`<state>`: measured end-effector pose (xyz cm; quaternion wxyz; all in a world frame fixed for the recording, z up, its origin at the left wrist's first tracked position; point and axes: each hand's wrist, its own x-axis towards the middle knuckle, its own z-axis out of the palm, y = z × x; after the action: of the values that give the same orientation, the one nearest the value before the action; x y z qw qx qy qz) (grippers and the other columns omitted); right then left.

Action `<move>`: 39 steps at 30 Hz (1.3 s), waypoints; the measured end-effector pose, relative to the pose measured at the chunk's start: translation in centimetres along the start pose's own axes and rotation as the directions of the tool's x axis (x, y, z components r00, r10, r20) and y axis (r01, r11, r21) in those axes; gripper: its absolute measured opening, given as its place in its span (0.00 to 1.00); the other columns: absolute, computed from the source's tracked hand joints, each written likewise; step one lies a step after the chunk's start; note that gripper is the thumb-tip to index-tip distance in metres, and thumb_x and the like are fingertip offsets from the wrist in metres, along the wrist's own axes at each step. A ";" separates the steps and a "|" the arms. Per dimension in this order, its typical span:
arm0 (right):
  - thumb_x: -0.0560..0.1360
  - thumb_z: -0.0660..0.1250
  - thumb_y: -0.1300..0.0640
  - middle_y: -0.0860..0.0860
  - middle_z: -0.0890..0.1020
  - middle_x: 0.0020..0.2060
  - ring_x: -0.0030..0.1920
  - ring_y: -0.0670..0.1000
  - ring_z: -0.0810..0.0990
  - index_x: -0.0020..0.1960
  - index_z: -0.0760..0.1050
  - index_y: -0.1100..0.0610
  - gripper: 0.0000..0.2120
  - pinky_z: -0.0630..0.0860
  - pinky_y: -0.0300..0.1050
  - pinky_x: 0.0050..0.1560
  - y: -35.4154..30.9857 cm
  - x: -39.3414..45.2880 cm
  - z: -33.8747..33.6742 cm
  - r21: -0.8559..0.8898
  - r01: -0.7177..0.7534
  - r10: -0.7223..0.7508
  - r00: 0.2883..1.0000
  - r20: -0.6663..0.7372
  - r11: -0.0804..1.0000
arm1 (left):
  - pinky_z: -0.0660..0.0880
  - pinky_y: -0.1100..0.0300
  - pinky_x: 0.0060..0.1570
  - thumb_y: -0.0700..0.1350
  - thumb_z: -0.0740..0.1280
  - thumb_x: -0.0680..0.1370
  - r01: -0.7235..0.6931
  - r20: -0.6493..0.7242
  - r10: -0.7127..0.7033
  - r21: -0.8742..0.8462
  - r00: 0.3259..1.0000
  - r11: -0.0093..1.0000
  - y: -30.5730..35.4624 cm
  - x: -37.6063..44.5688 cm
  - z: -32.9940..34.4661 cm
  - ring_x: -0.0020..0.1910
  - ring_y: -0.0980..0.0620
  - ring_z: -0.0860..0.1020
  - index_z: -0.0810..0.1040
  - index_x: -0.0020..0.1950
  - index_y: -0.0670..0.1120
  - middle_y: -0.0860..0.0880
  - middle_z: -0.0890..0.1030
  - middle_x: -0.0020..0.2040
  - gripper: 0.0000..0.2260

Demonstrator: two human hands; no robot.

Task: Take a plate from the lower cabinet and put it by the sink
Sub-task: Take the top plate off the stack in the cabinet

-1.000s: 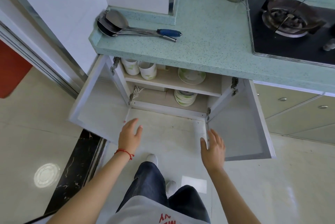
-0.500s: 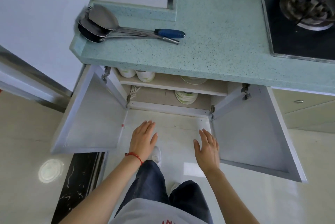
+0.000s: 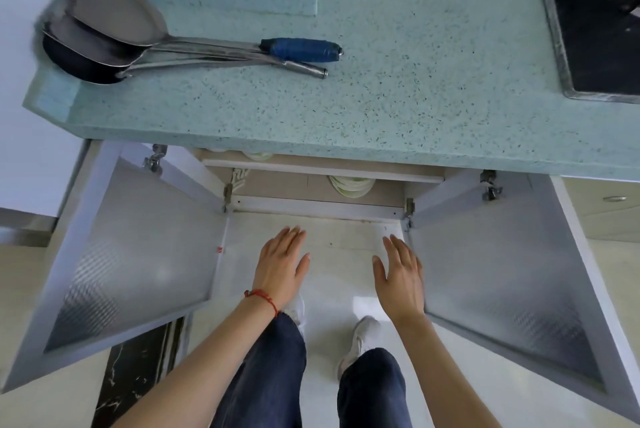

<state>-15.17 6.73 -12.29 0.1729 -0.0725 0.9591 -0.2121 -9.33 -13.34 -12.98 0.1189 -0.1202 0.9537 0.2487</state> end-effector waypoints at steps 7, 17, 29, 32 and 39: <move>0.75 0.54 0.52 0.60 0.71 0.67 0.69 0.60 0.67 0.67 0.67 0.62 0.24 0.58 0.55 0.71 4.1 5.5 4.3 0.024 0.054 -0.053 0.998 -0.041 0.998 | 0.70 0.45 0.61 0.51 0.51 0.75 -0.026 -0.020 0.027 0.045 0.999 0.999 -1.3 5.2 6.8 0.63 0.40 0.73 0.71 0.63 0.39 0.40 0.77 0.62 0.23; 0.76 0.58 0.54 0.61 0.72 0.66 0.66 0.62 0.69 0.66 0.68 0.63 0.21 0.63 0.56 0.69 9.8 14.1 12.8 0.070 0.128 -0.122 0.988 -0.093 0.989 | 0.62 0.47 0.67 0.54 0.48 0.75 -0.094 -0.118 0.098 0.042 0.988 0.995 -5.4 14.0 16.0 0.68 0.41 0.67 0.68 0.66 0.40 0.41 0.73 0.67 0.27; 0.73 0.53 0.49 0.62 0.70 0.68 0.68 0.61 0.67 0.69 0.64 0.63 0.28 0.64 0.52 0.68 15.9 25.6 22.7 0.207 0.155 -0.114 0.973 -0.201 0.966 | 0.58 0.48 0.70 0.57 0.44 0.74 -0.187 -0.195 0.197 0.067 0.961 0.980 -10.6 26.0 27.2 0.72 0.43 0.62 0.64 0.69 0.40 0.40 0.68 0.70 0.31; 0.75 0.56 0.50 0.62 0.71 0.67 0.67 0.62 0.68 0.68 0.65 0.64 0.25 0.64 0.52 0.67 17.6 28.9 25.3 0.246 0.168 -0.112 0.968 -0.225 0.955 | 0.60 0.48 0.69 0.57 0.45 0.74 -0.187 -0.217 0.198 0.069 0.956 0.980 -11.7 28.8 29.7 0.70 0.42 0.64 0.65 0.68 0.39 0.39 0.69 0.69 0.31; 0.75 0.57 0.50 0.63 0.74 0.64 0.64 0.62 0.71 0.66 0.67 0.64 0.24 0.70 0.54 0.65 20.2 35.3 29.2 0.272 0.197 -0.115 0.951 -0.288 0.942 | 0.61 0.48 0.70 0.58 0.45 0.74 -0.158 -0.285 0.153 0.006 0.946 0.987 -13.9 34.6 33.6 0.70 0.42 0.65 0.64 0.69 0.39 0.38 0.68 0.69 0.32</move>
<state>-38.73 6.30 -56.48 0.0329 -0.0928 0.9219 -0.3747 -32.29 -14.09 -57.55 -0.0404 -0.0800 0.9652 0.2457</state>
